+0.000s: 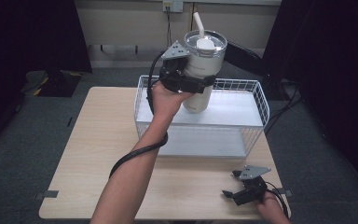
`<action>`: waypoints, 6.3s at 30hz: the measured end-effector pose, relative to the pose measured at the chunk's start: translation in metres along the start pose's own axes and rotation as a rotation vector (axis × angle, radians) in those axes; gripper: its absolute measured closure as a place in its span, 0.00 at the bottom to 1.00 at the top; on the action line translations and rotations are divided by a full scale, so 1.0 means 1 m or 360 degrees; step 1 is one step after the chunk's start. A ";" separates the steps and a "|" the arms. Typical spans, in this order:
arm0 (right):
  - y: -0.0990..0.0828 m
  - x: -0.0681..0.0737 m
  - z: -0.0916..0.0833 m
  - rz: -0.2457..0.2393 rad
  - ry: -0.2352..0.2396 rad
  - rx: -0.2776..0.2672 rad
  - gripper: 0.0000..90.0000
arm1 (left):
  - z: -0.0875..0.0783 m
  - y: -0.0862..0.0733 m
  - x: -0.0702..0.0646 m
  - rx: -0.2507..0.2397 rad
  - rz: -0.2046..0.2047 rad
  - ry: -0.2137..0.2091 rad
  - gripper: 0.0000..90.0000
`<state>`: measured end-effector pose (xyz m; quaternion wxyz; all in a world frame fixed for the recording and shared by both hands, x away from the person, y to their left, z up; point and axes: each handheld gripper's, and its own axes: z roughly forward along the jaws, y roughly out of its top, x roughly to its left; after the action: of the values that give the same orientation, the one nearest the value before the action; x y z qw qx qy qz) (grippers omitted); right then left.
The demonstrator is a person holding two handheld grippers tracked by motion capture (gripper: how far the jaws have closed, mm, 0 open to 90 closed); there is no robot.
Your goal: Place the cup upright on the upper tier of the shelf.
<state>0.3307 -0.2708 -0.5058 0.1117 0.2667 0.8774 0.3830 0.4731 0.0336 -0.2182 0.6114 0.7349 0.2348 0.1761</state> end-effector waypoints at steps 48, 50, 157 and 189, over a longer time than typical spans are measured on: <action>0.000 0.000 0.000 0.0000 0.0000 0.0000 0.12 | 0.027 -0.027 0.019 0.0015 -0.0015 0.0145 0.08; 0.000 0.000 0.000 0.0000 0.0001 0.0000 0.12 | 0.028 -0.028 0.019 0.0026 -0.0019 0.0145 0.08; 0.000 0.000 0.000 0.0000 -0.0001 0.0001 0.12 | -0.102 -0.161 -0.020 0.0280 -0.0002 -0.0141 0.16; 0.000 0.000 0.000 0.0012 -0.0013 0.0001 0.12 | -0.129 -0.238 -0.009 0.0412 -0.0094 -0.0093 0.16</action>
<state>0.3303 -0.2713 -0.5059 0.1136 0.2716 0.8759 0.3822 0.3645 0.1672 -0.4268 0.5228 0.8053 0.2592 0.1048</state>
